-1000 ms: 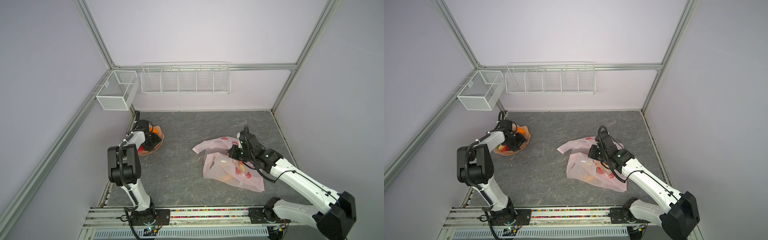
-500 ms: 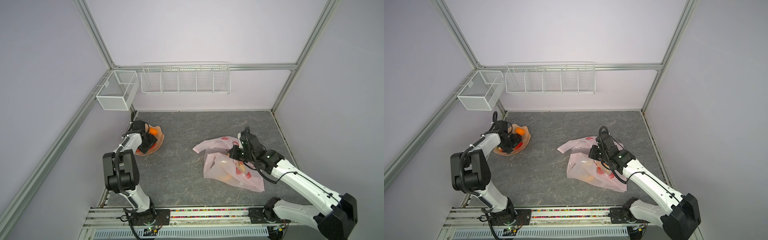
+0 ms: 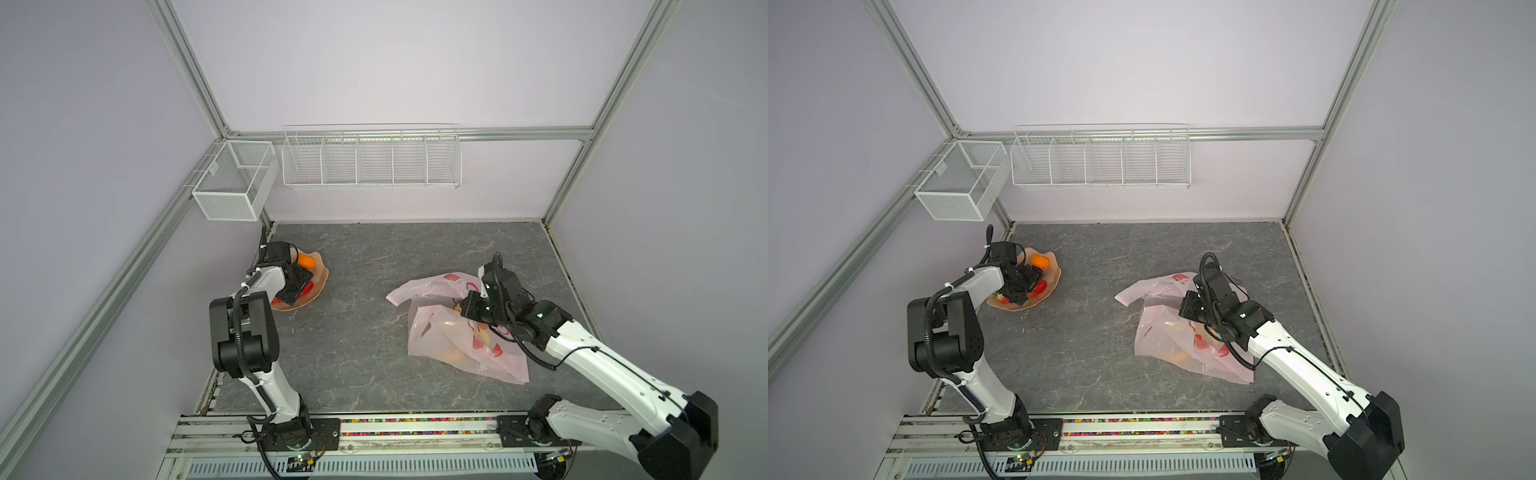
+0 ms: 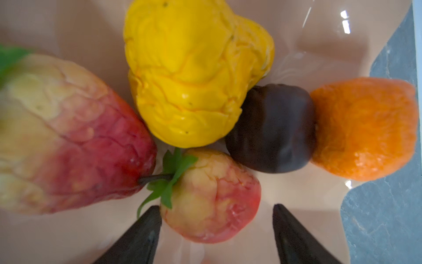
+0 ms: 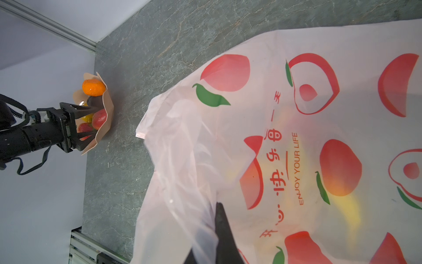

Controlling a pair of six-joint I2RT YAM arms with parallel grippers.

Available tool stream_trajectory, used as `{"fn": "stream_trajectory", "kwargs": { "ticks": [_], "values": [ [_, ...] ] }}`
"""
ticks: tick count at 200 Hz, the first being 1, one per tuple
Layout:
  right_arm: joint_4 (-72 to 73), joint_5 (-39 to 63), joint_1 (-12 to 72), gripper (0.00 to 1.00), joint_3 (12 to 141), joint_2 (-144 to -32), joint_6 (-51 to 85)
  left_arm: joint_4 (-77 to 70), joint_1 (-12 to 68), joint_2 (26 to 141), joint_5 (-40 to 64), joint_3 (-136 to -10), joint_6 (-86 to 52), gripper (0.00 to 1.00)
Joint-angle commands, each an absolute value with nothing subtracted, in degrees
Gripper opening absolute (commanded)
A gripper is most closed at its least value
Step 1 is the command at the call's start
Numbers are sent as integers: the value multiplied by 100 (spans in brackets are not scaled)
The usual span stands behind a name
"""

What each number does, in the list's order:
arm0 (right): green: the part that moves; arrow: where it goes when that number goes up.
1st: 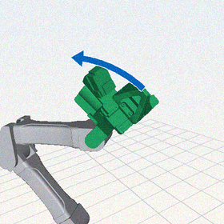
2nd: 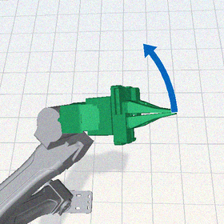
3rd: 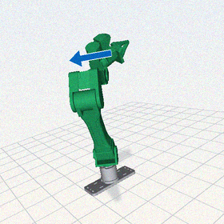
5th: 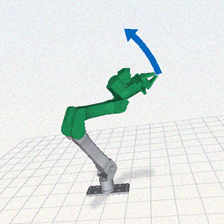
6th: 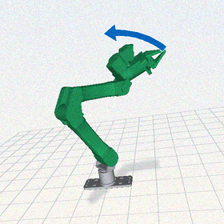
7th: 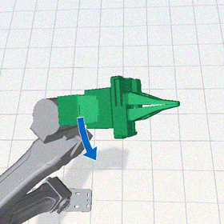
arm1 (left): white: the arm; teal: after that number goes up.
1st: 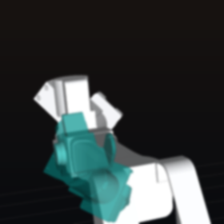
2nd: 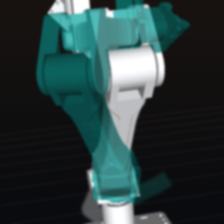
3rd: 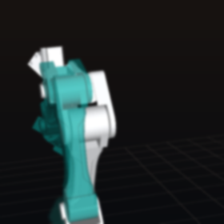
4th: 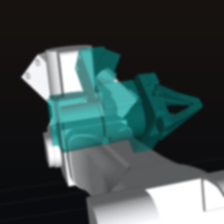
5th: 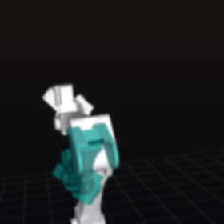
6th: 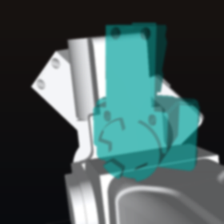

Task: Place the fruits into the plastic bag
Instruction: Pick up the fruit from the plate.

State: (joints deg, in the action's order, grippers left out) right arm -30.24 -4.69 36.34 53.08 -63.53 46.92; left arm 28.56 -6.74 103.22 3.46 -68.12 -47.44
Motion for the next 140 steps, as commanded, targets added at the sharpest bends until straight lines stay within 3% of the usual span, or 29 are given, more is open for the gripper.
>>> {"fn": "stream_trajectory", "kwargs": {
  "ticks": [1, 140],
  "values": [
    [-3085, -536, 3594, 6, 5205, -6289, 4716, 2913, -705, 10494, 159, -6892, -4994, 76],
    [-3006, -466, 3592, 6, 5326, -6548, 4649, 3386, -703, 10977, 242, -7387, -4612, 68]
  ]
}}
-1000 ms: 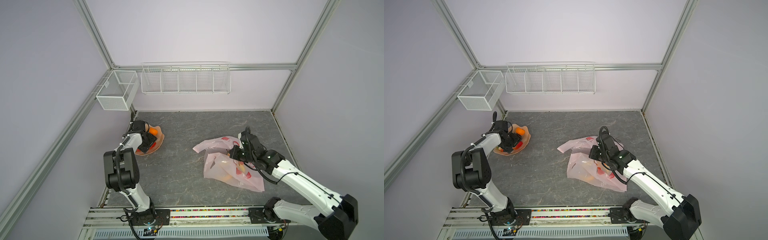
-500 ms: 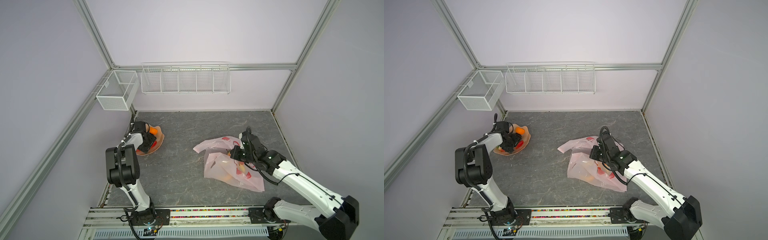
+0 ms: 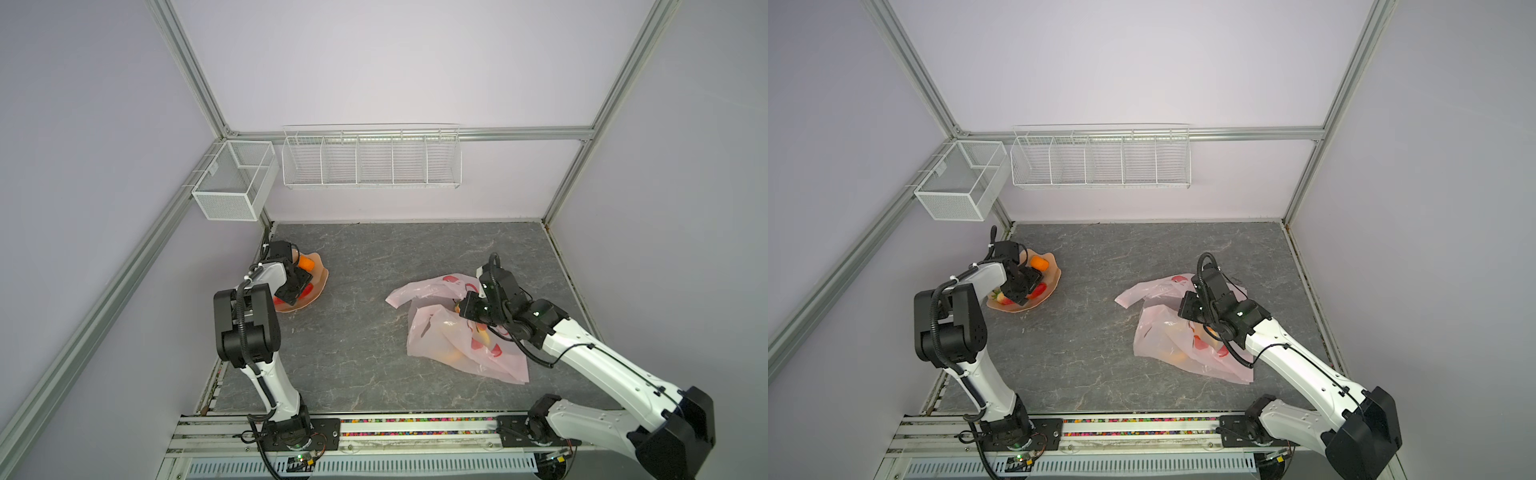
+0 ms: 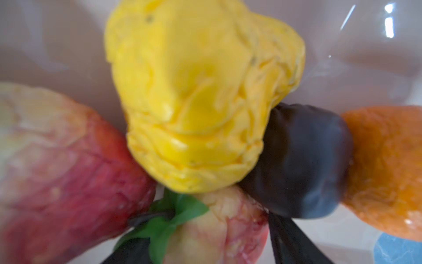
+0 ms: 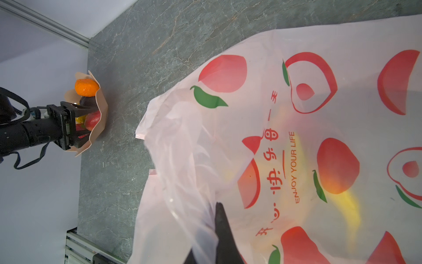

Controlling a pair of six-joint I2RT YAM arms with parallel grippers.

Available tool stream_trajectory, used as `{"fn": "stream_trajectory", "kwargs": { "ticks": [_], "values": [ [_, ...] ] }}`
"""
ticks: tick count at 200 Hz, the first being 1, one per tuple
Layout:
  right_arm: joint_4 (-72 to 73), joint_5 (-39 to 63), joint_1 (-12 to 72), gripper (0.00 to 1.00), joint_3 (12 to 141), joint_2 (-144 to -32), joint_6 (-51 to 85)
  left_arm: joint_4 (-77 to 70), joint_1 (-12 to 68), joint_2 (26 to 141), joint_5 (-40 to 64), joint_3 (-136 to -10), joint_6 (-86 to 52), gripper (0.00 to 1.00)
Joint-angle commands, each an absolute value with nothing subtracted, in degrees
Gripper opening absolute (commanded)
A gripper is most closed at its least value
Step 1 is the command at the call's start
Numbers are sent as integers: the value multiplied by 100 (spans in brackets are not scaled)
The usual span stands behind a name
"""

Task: Place the fruits into the plastic bag
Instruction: Pick up the fruit from the plate.

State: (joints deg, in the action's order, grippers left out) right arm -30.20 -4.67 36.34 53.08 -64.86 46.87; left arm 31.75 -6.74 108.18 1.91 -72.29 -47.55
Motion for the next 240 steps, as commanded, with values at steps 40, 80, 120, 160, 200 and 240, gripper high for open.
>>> {"fn": "stream_trajectory", "kwargs": {
  "ticks": [40, 80, 120, 160, 200, 240],
  "values": [
    [-3016, -475, 3595, 6, 5327, -6539, 4634, 3557, -677, 10853, 243, -7499, -4299, 58],
    [-3032, -510, 3590, 6, 5320, -6496, 4634, 3687, -659, 10491, 264, -7491, -4011, 49],
    [-3041, -518, 3590, 6, 5317, -6473, 4641, 3701, -588, 9995, 353, -7368, -3734, 44],
    [-3034, -510, 3593, 6, 5309, -6434, 4654, 3733, -587, 9748, 430, -7198, -3570, 39],
    [-3041, -514, 3587, 6, 5318, -6408, 4667, 3687, -541, 9466, 674, -7102, -3399, 38],
    [-3061, -536, 3588, 6, 5317, -6350, 4668, 3696, -264, 8917, 1099, -6954, -2961, 37]
  ]
}}
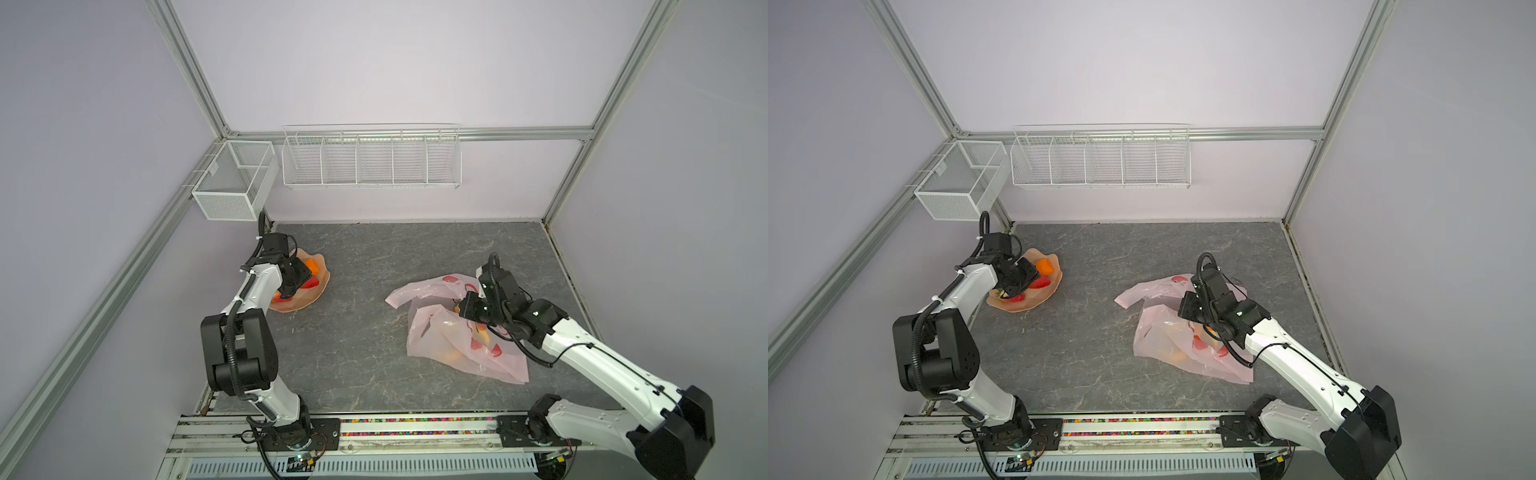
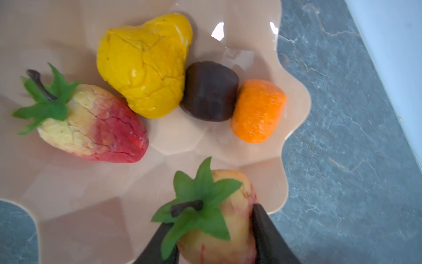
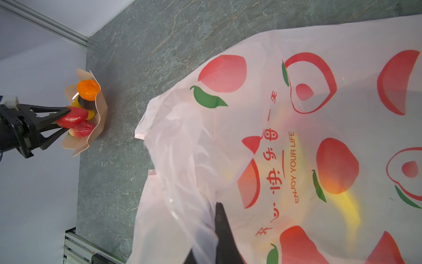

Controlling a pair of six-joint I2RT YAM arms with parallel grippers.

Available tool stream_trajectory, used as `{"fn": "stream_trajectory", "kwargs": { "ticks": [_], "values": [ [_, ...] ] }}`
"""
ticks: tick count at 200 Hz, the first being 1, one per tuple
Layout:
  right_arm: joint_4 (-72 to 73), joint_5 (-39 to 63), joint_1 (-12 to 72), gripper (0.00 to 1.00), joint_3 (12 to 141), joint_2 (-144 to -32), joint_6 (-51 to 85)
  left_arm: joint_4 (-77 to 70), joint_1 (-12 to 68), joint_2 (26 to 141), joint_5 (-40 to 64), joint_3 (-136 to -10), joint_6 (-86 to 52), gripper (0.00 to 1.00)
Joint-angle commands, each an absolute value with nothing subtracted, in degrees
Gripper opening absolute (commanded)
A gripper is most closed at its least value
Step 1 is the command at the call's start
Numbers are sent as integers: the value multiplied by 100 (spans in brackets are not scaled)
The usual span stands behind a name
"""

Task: Place the fruits into the plastic bag
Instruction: Pick up the fruit from the plate, then place the fruit in the plastic bag.

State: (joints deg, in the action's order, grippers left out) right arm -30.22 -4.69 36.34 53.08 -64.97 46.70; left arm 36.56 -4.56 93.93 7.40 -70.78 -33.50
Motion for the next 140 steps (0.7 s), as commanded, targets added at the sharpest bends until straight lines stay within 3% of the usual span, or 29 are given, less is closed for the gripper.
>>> {"fn": "stream_trajectory", "kwargs": {
  "ticks": [1, 73, 140],
  "values": [
    [-3060, -536, 3587, 6, 5317, -6348, 4672, 3689, -255, 8902, 1117, -6944, -2948, 37],
    [-3093, -493, 3592, 6, 5300, -6259, 4659, 3307, 913, 7803, 1987, -6276, -2496, 31],
    [-3223, -466, 3586, 6, 5270, -6101, 4623, 2650, 2460, 8174, 2200, -6713, -2498, 26]
  ]
}}
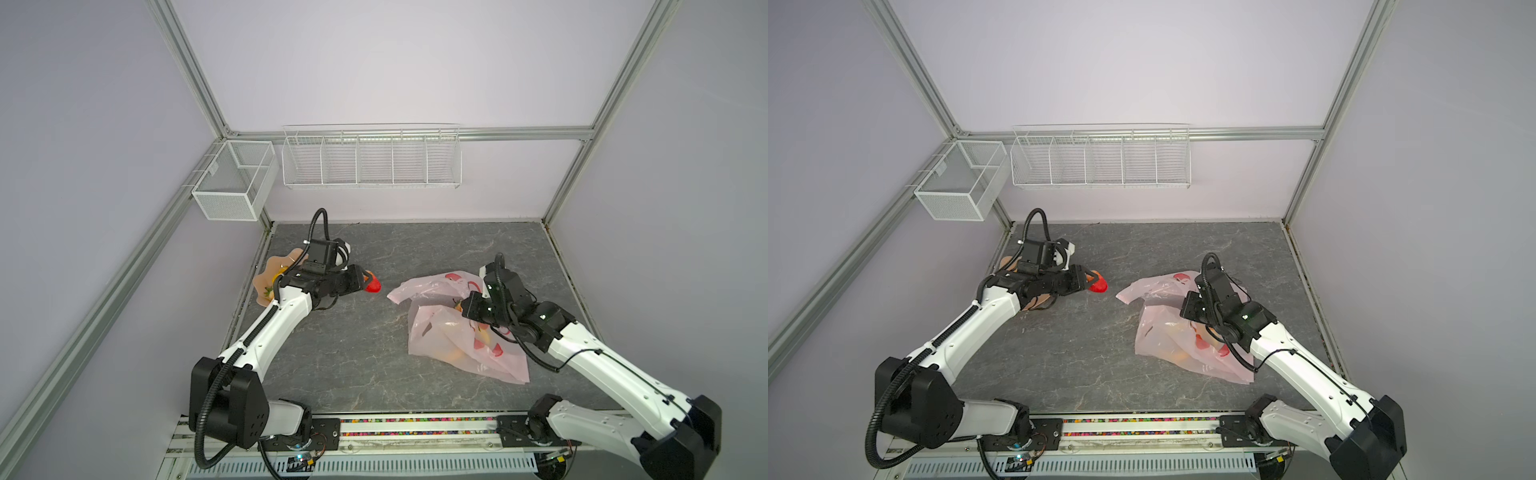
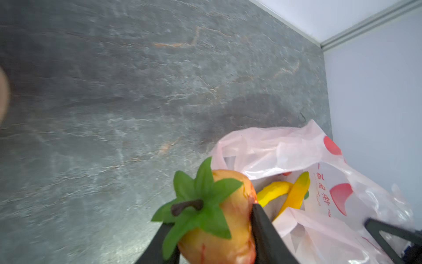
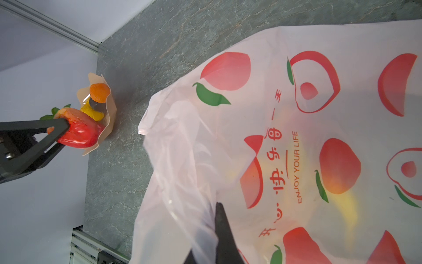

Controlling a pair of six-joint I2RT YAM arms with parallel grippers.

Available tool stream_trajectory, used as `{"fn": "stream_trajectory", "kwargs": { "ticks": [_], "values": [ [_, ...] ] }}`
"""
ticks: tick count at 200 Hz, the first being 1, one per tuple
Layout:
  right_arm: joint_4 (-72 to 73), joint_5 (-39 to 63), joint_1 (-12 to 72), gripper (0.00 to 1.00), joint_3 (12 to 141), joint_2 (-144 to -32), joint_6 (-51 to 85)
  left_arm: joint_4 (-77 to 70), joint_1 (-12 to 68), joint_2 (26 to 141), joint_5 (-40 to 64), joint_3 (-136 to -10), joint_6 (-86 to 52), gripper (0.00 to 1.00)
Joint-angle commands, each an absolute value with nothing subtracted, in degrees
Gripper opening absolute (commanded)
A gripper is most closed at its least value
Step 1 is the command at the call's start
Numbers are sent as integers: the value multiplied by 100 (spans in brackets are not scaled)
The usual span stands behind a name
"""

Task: Place the fruits into the plastic bag
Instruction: Place the fruit in the plastic bag.

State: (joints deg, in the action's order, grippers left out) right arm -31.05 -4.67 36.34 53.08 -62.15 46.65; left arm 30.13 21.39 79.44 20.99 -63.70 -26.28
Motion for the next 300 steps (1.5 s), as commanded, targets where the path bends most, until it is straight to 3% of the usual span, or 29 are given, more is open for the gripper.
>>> {"fn": "stream_trajectory", "kwargs": {
  "ticks": [1, 77, 178, 300],
  "values": [
    [-3220, -461, 3586, 6, 5272, -6100, 4627, 2639, 2478, 8183, 2199, -6731, -2497, 25],
    [-3234, -439, 3596, 6, 5282, -6099, 4633, 2665, 3678, 9428, 2231, -7838, -2092, 21],
    [-3216, -444, 3598, 6, 5273, -6081, 4632, 2398, 4702, 10037, 2197, -7925, -2145, 17],
    [-3077, -382, 3591, 6, 5275, -6042, 4771, 1552, 5025, 10770, 3094, -7805, -2635, 16]
  ]
}}
